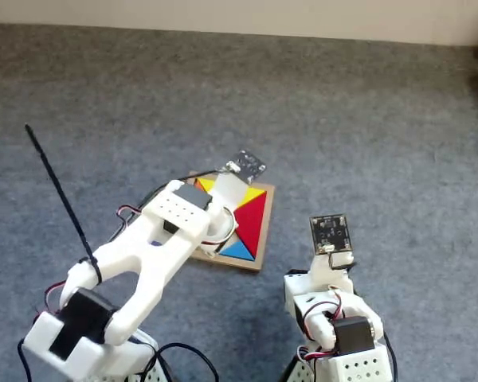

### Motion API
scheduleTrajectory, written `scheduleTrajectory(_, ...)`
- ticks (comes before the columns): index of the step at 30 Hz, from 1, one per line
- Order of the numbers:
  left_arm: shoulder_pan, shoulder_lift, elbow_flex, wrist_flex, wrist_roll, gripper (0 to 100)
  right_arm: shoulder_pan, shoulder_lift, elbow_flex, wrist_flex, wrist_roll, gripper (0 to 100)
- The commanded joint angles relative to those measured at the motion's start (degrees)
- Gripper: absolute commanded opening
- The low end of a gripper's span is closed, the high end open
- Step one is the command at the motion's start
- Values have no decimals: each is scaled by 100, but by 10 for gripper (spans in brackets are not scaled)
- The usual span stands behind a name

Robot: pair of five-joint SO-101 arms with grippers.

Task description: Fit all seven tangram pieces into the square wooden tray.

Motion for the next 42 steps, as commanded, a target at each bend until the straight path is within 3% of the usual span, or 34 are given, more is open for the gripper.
scheduleTrajectory(1, -13, 611, -409, -79, 62, 7, -57, -101, 646, 22, 53, 10)
scheduleTrajectory(15, -57, 1297, -1244, 167, 378, 7, -57, -101, 646, 22, 53, 10)
scheduleTrajectory(29, -75, 1341, -1429, -229, 387, 7, -57, -101, 646, 22, 53, 10)
scheduleTrajectory(42, -576, 1341, -1596, -299, 712, 7, -57, -101, 646, 22, 53, 10)
